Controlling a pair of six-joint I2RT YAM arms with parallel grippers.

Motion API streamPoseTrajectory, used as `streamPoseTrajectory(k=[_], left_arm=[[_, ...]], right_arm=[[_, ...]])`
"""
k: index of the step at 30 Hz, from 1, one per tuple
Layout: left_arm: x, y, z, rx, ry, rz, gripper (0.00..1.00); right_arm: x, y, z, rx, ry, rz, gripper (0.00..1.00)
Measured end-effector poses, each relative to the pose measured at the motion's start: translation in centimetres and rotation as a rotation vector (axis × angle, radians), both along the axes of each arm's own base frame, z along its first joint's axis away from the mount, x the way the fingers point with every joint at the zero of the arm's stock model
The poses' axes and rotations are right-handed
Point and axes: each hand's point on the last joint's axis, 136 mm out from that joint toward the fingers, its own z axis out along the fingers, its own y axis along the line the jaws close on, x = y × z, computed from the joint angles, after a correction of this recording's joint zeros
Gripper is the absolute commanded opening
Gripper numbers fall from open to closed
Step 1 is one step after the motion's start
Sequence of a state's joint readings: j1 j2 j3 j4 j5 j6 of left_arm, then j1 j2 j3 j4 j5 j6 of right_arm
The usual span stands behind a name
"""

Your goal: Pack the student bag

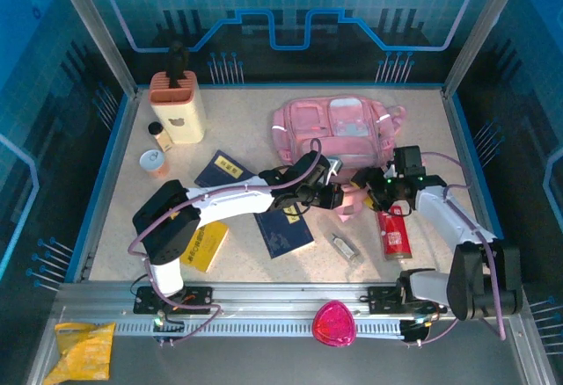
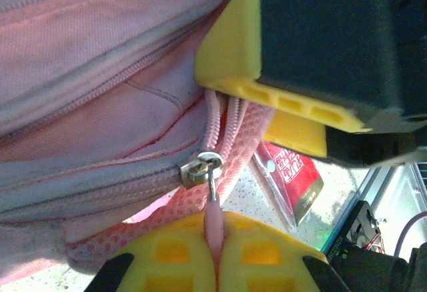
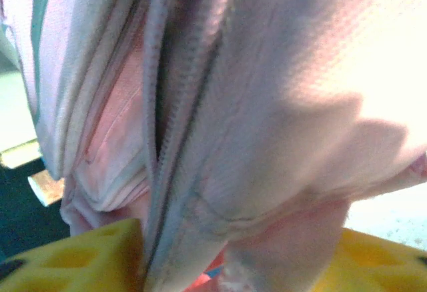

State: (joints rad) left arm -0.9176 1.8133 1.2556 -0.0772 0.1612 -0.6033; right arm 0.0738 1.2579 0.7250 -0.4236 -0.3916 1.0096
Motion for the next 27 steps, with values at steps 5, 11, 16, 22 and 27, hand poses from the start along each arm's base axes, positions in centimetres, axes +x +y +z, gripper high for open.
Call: streamPoseTrajectory(k=[5, 11, 16, 22, 27], left_arm=[[0.1, 0.1, -0.2, 0.011, -0.007, 0.008, 0.00], [0.8, 0.9, -0.5, 0.041, -0.036, -0.011, 0.00], [2.6, 3.8, -0.7, 0.075, -0.049, 0.005, 0.00], [4.9, 8.6, -2.5, 0.119, -0.038, 0.068, 0.00], [6.7, 11.0, -3.3, 0.148, -0.059, 0.088, 0.00]], right_arm=[[1.3, -0.3, 0.2, -0.010, -0.013, 0.027, 0.19], [2.6, -2.5, 1.2, -0.001, -0.051, 0.026, 0.09], [3.8, -4.9, 2.4, -0.010, -0.083, 0.008, 0.03], [4.2, -5.8, 3.3, 0.006, -0.113, 0.005, 0.00], [4.3, -5.9, 4.0, 0.028, -0.120, 0.008, 0.00]])
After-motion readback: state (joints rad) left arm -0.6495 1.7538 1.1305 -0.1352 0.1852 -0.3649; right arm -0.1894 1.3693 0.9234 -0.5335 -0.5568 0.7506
